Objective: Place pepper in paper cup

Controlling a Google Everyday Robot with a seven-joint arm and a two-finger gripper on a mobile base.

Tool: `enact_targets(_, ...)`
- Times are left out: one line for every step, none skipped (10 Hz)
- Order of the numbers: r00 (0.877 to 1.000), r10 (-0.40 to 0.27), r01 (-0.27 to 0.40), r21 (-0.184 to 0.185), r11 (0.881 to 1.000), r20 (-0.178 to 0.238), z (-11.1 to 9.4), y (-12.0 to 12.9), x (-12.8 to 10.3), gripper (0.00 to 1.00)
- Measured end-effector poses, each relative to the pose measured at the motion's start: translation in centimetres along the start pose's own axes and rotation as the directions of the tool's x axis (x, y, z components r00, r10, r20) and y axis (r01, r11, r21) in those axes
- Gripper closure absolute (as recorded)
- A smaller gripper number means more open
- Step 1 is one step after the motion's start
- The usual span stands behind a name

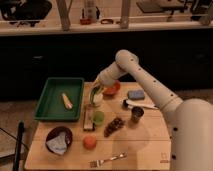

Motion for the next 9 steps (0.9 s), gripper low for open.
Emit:
enact_targets(1.0, -0.006, 0.006, -0.028, 1.0, -0.013, 0.3, -0.2, 0.0, 1.0)
enact_targets(1.0, -0.008, 0.007, -0.049, 0.999, -0.024, 0.5, -0.2, 0.0, 1.0)
enact_targets(0.999, -0.006, 0.004, -0.067, 0.998, -0.035, 0.6, -0.1, 0.0, 1.0)
enact_targets(0.999, -0.005, 0.002, -0.082, 0.997, -0.042, 0.7, 0.0, 0.1, 1.0)
enact_targets(0.999, -0.004, 0.0, -0.092, 0.996, -0.045, 0.9, 0.1, 0.1, 1.0)
enact_targets(0.999, -0.001, -0.003, -0.099, 0.995, -0.047, 1.2, 0.1, 0.1, 1.0)
enact_targets(0.999, 0.006, -0.011, -0.103, 0.995, -0.049, 1.3, 0.3, 0.3, 1.0)
enact_targets(0.999, 0.012, -0.018, -0.103, 0.994, -0.052, 1.4, 0.4, 0.4, 1.0)
enact_targets(0.998, 0.029, -0.036, -0.105, 0.994, -0.061, 1.5, 0.7, 0.7, 0.96)
